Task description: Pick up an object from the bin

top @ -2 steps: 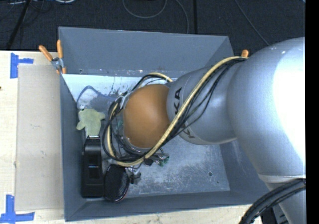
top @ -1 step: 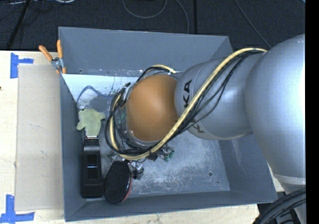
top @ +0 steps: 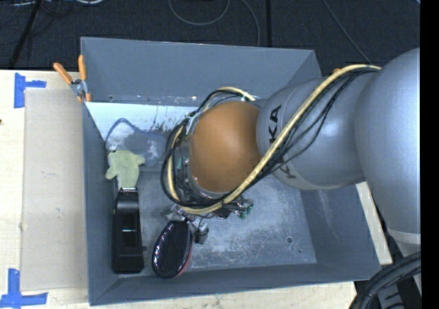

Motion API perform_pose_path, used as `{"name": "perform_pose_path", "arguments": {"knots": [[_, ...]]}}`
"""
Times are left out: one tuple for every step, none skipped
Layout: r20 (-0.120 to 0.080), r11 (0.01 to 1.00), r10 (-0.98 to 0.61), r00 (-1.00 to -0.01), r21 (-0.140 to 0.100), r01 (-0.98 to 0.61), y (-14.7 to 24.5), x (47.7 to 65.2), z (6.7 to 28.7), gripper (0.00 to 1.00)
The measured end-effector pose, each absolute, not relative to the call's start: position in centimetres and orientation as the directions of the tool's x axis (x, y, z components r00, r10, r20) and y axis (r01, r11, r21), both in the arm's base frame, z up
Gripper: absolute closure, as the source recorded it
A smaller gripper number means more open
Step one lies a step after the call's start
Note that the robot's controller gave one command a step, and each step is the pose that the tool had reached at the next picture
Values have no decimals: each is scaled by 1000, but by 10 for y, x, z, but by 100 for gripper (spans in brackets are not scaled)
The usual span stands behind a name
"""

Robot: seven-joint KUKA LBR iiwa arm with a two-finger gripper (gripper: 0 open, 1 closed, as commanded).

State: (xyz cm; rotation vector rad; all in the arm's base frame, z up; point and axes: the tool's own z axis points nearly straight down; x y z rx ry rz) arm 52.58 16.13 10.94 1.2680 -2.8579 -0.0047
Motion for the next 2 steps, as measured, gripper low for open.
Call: {"name": "perform_pose_path", "arguments": {"knots": [[11, 672, -741, -672, 9, -741, 162, 526, 110, 100], [12, 683, -730, -683, 9, -730, 155, 531, 238, 100]]}}
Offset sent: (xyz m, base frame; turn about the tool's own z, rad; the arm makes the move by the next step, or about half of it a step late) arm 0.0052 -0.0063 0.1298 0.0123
